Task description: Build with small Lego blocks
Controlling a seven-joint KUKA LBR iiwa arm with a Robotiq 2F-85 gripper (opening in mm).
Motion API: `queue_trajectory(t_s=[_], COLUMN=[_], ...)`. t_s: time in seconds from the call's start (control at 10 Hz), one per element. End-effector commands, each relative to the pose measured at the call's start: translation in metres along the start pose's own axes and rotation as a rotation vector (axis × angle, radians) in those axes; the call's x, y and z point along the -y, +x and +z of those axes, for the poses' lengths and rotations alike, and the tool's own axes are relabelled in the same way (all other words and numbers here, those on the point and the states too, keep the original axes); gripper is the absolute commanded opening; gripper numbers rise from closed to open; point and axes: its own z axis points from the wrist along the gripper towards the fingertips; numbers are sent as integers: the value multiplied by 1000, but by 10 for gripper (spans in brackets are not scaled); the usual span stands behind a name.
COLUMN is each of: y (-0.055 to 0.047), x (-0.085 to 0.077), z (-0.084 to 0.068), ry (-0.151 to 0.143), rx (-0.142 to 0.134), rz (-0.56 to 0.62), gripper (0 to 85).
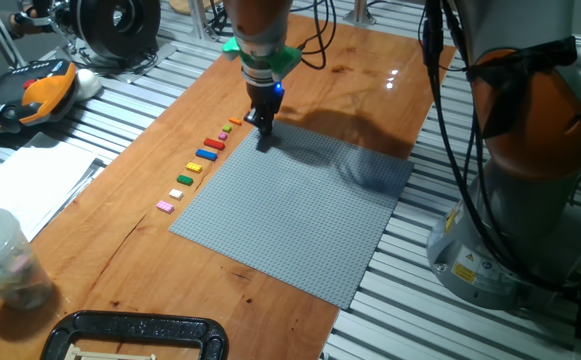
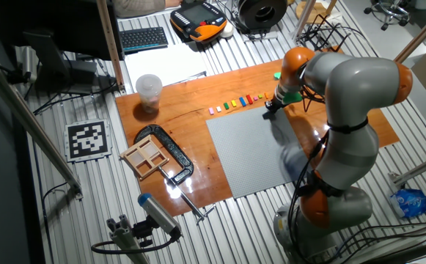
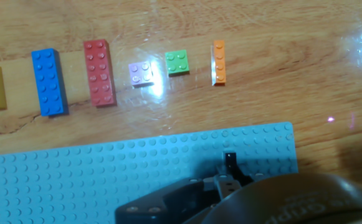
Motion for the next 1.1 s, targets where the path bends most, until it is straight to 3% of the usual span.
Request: queue_trajectory(t_s=[0.0,0.1,0.2,1.0], y=[1,1,1,3], x=[-2,-2,-3,-3], z=[0,-1,-2,-15], ry=[-1,-1,0,6], rx=[1,5,5,-12], rz=[9,16,22,41], gripper=[170,170,340,340])
